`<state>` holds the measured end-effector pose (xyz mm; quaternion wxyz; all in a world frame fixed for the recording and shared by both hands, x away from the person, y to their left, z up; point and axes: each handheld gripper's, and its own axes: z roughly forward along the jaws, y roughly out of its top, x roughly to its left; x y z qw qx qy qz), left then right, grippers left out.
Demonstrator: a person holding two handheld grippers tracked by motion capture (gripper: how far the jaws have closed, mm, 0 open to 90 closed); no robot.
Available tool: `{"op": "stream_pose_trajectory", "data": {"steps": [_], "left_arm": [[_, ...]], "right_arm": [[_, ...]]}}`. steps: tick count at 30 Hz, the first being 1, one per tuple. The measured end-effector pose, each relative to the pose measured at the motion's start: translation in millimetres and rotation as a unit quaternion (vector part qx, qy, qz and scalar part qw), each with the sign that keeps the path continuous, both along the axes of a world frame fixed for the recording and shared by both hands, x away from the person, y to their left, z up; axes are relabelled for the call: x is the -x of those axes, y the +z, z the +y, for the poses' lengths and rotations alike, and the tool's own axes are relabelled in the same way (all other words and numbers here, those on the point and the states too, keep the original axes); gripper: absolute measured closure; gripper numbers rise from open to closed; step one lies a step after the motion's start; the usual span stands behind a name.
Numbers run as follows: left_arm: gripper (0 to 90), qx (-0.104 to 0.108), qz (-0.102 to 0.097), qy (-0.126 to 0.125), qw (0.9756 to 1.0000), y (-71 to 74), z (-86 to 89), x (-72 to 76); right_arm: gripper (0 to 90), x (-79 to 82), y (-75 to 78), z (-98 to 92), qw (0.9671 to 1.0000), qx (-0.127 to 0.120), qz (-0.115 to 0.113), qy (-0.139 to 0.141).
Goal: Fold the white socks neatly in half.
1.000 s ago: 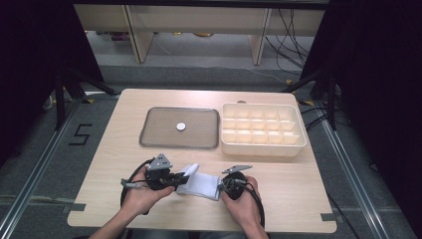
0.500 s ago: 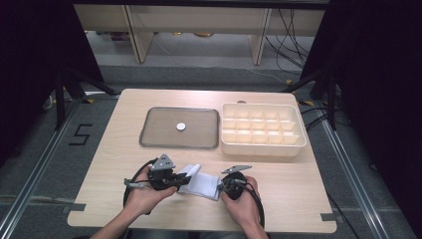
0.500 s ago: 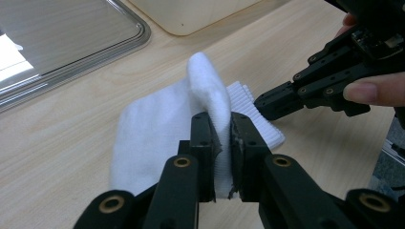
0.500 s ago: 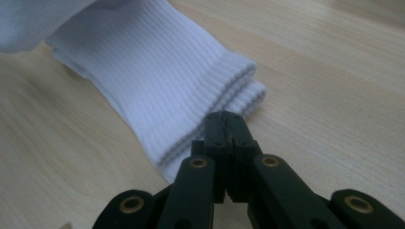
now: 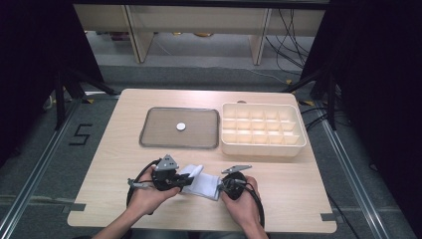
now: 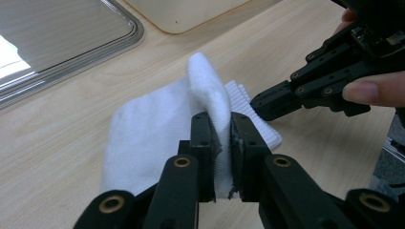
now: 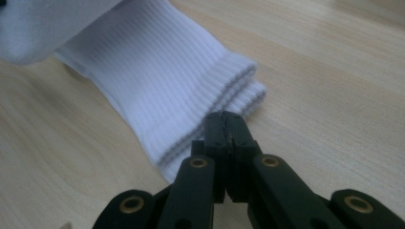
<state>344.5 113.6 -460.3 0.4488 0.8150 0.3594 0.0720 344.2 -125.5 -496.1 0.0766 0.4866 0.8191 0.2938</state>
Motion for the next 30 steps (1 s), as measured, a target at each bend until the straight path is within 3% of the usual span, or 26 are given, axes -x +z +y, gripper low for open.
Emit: {"op": "stream_pose_trajectory", "data": {"steps": [6, 7, 16, 18, 19, 25, 30], "left_arm": [[80.8, -0.002, 0.002, -0.005, 1.0000, -2.7, -1.2, -1.8], [80.8, -0.002, 0.002, -0.005, 1.0000, -3.0, -1.8, -1.8], [80.7, -0.015, 0.001, -0.013, 0.9998, -3.9, -4.8, -2.8], [80.8, -0.010, 0.002, -0.008, 0.9999, -4.5, -7.1, -2.3], [80.8, -0.019, 0.001, -0.018, 0.9997, -4.1, -6.0, -3.1], [80.8, -0.015, 0.001, -0.008, 0.9999, -5.8, -10.1, -2.6], [80.8, -0.024, 0.002, -0.021, 0.9995, -7.0, -9.9, -4.0]], "right_arm": [[89.6, 0.2, 0.0, 0.2, 1.0000, 0.000, -0.001, 0.000], [89.6, 0.9, 0.4, 1.2, 0.9999, -0.011, 0.003, 0.003], [89.6, 1.0, 0.6, 0.4, 0.9999, -0.008, 0.004, 0.006], [89.6, 1.3, 0.8, 0.6, 0.9999, -0.008, 0.005, 0.005], [89.6, 1.4, 0.8, 0.7, 0.9999, -0.008, 0.005, 0.005], [89.6, 1.4, 0.8, 0.8, 0.9999, -0.009, 0.003, 0.005], [89.6, 1.4, 0.7, 0.9, 0.9999, -0.008, 0.003, 0.005]]}}
